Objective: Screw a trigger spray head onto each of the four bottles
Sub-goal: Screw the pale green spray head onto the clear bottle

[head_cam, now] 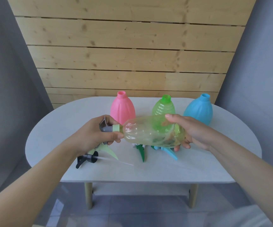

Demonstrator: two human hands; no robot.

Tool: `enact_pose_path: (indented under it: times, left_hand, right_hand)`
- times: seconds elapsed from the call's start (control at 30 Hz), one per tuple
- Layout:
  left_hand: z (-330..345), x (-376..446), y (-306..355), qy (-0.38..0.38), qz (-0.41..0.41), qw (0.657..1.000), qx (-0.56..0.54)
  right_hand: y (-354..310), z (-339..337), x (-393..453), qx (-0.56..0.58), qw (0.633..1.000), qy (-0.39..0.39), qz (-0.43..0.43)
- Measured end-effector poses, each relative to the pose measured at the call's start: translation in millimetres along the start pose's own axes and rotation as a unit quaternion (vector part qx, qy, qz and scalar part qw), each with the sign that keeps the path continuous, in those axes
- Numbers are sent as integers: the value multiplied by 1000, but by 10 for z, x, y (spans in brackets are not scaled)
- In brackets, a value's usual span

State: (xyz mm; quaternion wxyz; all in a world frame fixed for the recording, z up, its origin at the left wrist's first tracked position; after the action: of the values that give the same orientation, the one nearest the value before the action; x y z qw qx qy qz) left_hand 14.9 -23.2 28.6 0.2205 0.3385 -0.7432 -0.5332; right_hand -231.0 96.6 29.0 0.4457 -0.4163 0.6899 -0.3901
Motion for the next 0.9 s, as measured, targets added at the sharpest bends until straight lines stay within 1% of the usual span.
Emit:
enact_pose_path:
  times: [0.13,0.23,0.3,0.37,0.47,0.53,0.57,0.6,0.7,0.8,0.87,0.9]
  left_hand:
    - [-7,2,35,8,20,1000,20]
    - [-74,14,80,0,12,999,31]
    - [-147,19,94,-4,15,999,-35]
    - [-205,40,93,4,32,990,-139]
    - [-250,75,106,23,61,961,-268]
    - [-233,97,117,34,52,938,-341]
    - [-221,104,117,40,48,931,-360]
    - [-206,107,113,47,48,929,-363]
    - [-110,97,100,50,56,946,-316]
    - [-9,70,121,55,50,950,-303]
    - [17,66,137,69,56,955,-283]
    - [12,68,138,74,57,957,-275]
  right_hand:
    - [30,24,1,22,999,-31,24]
    - [53,57,22,55,997,-46,19]
    - [42,74,43,83,995,-49,8]
    - [33,89,63,128,990,-54,2]
    - [17,178,92,219,974,-63,-1]
    - [11,282,106,276,958,-72,-1]
    - [6,348,115,301,950,-78,-1]
    - [-1,420,124,326,942,-85,-3]
    - [-51,643,149,403,907,-120,-10]
    - [-140,858,175,457,876,-156,-23]
    - [-191,980,210,468,868,-161,-38]
    - [-211,1044,235,463,871,-160,-46]
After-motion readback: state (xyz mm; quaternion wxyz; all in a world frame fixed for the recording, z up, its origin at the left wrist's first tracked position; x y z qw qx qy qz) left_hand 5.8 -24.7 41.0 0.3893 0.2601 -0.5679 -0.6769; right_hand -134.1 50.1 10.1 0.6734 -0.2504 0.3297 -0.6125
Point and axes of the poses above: each hand's wrist, its own x-axis towards the middle knuckle, its own z-axis out of the palm, y = z × x, the point moved 2 cm from there along x, towards the middle knuckle, and after that the axes turned 3 degrees about y, right-handed, at the moved point
